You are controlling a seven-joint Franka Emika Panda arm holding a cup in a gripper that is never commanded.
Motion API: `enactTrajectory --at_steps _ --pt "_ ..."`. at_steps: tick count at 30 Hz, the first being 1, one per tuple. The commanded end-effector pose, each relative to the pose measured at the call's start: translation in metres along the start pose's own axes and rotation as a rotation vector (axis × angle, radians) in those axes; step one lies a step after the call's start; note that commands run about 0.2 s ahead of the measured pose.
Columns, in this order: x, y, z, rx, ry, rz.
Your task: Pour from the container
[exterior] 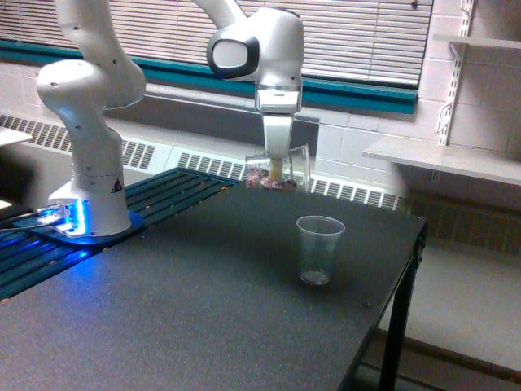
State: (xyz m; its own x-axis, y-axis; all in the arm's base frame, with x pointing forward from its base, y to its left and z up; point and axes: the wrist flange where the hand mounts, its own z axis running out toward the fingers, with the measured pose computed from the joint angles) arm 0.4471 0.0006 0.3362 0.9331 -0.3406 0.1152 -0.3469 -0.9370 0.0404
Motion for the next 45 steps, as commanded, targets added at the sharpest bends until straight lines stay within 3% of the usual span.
enactTrajectory --at_steps 1,34,45 --pt "0.005 0.005 -0.005 -0.020 -0.014 0.002" --pt "0.025 0.005 -0.016 -0.134 -0.090 -0.032" --pt "0.026 -0.004 -0.015 -0.150 -0.106 -0.034"
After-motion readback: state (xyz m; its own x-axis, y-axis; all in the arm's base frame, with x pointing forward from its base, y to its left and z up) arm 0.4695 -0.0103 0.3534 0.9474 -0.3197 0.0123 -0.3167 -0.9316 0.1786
